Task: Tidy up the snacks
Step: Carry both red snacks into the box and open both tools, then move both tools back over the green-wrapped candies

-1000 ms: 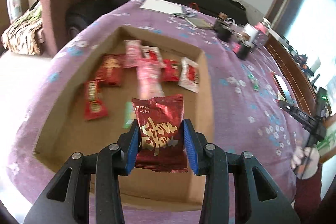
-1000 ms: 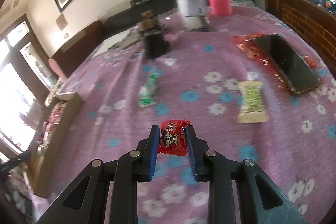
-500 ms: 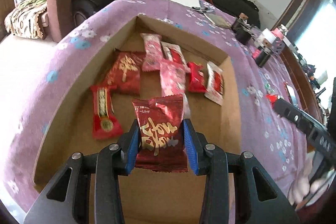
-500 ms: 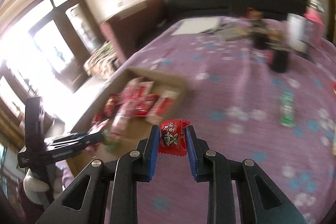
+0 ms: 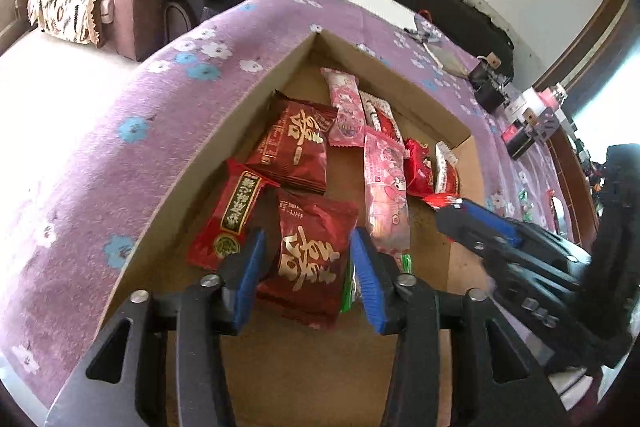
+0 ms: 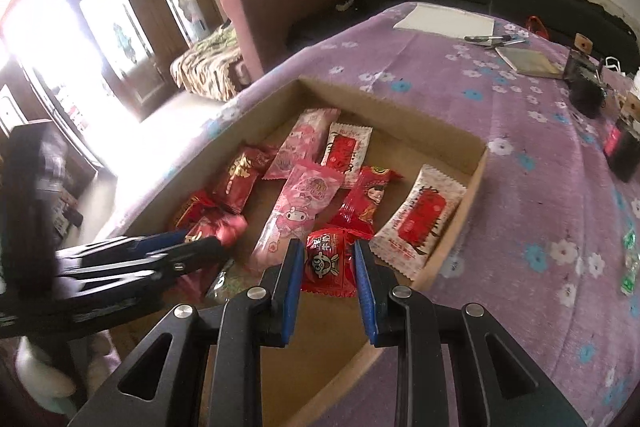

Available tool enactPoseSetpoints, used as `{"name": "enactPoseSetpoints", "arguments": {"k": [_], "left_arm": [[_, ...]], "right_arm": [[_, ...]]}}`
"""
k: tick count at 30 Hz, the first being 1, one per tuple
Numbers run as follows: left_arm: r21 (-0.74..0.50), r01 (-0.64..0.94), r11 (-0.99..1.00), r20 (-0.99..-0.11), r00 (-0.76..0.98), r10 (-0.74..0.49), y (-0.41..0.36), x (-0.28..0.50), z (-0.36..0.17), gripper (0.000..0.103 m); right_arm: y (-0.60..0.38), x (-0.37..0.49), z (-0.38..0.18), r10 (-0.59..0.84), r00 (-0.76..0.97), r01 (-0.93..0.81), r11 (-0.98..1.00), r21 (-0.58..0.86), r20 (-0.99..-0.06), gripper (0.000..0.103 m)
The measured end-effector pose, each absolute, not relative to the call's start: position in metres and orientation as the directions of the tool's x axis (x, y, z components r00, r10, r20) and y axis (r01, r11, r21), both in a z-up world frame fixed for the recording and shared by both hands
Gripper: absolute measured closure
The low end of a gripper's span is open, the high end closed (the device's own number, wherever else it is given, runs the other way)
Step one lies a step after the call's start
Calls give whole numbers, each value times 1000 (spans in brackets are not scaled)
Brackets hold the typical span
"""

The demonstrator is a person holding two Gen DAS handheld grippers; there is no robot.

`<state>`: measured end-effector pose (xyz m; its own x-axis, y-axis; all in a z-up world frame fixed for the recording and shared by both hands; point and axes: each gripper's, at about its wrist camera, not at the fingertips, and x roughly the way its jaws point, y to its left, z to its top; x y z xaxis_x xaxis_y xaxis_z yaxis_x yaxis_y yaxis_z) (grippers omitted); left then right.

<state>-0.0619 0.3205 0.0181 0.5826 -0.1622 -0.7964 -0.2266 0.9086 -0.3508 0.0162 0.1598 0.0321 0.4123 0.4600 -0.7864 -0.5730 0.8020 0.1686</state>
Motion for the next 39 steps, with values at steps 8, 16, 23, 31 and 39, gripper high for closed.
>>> {"name": "enactPoseSetpoints", "arguments": {"k": [8,16,23,31,39], "left_arm": [[-379,-210,901,-762,624,-175,321,-77,34,53],[-387,-191,902,-756,626,-192,303,-88,38,53],[-363,-114,925,-758,614,-221,261,-93,43,53],[-307,25,951,-760,595,-261,204,-98,49,53],[-286,72,956,-777,567,-275,178,-97,44,53]], "right_arm": [[161,12,39,491,415,-568,797,203,-766,68],[120,-9,62,500,469,-537,816,215,-728,66],[68,-9,54,477,495,-433,860,269,-727,65],[-11,3,49,398,558,-295,915,274,-728,65],[-110,55,40,325,608,-68,930,360,-724,62]]}}
